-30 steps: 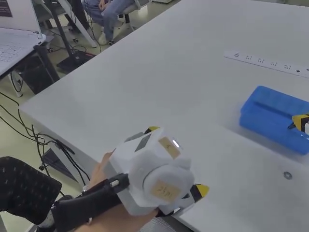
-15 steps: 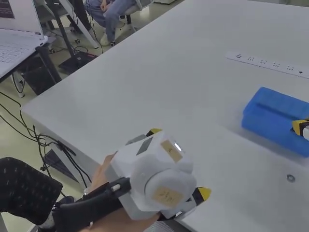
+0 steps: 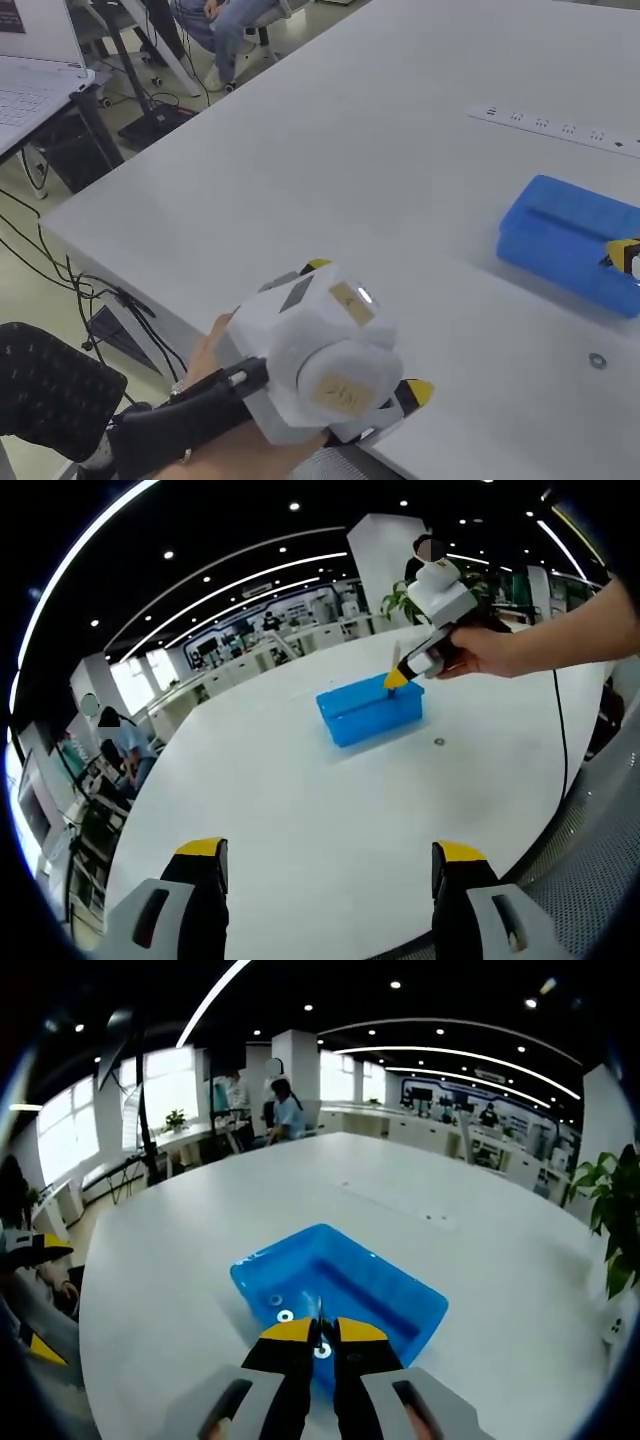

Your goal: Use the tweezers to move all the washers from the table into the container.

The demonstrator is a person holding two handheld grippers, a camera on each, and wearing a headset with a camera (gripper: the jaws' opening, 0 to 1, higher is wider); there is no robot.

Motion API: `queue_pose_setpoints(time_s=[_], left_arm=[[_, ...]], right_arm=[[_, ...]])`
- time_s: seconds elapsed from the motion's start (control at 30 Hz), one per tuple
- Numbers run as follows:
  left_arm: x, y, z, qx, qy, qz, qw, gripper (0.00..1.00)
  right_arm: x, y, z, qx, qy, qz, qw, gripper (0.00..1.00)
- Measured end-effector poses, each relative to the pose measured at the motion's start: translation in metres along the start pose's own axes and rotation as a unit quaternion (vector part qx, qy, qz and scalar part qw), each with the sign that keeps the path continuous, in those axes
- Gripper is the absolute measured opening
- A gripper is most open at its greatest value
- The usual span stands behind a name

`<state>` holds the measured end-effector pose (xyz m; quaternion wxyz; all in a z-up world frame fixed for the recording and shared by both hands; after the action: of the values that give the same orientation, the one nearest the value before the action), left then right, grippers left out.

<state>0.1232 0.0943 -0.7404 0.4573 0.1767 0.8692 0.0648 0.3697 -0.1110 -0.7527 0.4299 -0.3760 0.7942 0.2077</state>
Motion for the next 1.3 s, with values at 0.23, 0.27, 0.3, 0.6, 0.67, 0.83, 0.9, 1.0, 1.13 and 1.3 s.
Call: queue_pose_setpoints(time_s=[0.23, 0.27, 0.3, 0.6, 0.67, 0.83, 0.9, 1.0, 1.13, 1.3], left_arm=[[0.000, 0.000, 0.000, 0.000, -0.001, 0.001, 1.0000, 0.86], [0.000, 0.000, 0.000, 0.000, 0.000, 0.001, 1.0000, 0.86], [0.000, 0.000, 0.000, -0.001, 0.000, 0.000, 1.0000, 0.86], [0.000, -0.001, 0.000, 0.001, 0.001, 0.002, 1.0000, 0.86], [0.000, -0.001, 0.000, 0.000, 0.001, 0.001, 1.0000, 0.85], [0.000, -0.001, 0.000, 0.000, 0.001, 0.001, 1.0000, 0.85], [0.000, -0.001, 0.000, 0.000, 0.002, 0.001, 1.0000, 0.85], [0.000, -0.001, 0.000, 0.000, 0.002, 0.002, 1.0000, 0.85], [0.000, -0.001, 0.000, 0.000, 0.002, 0.003, 1.0000, 0.85], [0.000, 0.000, 0.000, -0.002, 0.002, 0.001, 1.0000, 0.85]], right_arm=[[-0.011, 0.005, -0.027, -0.008, -0.033, -0.002, 0.9994, 0.03], [-0.011, 0.006, -0.030, -0.009, -0.036, 0.001, 0.9993, 0.03], [-0.011, 0.008, -0.036, -0.012, -0.041, 0.006, 0.9991, 0.03], [0.003, 0.020, -0.056, -0.024, -0.032, -0.003, 0.9992, 0.02], [0.007, 0.022, -0.058, -0.027, -0.026, 0.000, 0.9993, 0.02], [0.016, 0.026, -0.060, -0.032, -0.011, 0.005, 0.9994, 0.03], [0.019, 0.029, -0.061, -0.035, -0.006, 0.005, 0.9994, 0.03], [0.024, 0.032, -0.060, -0.038, 0.009, 0.000, 0.9992, 0.03], [0.028, 0.032, -0.060, -0.044, 0.020, -0.001, 0.9988, 0.03], [0.034, 0.035, -0.060, -0.047, 0.032, 0.009, 0.9984, 0.03]])
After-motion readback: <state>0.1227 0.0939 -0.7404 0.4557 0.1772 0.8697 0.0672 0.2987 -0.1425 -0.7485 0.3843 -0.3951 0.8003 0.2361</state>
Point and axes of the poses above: the centre of the closed fingertips' face, and the gripper's own axes: z roughly forward along the fingers, y roughly to its left, x roughly out of its underside, the point moved 10 cm from there along -z, roughly backward along the fingers
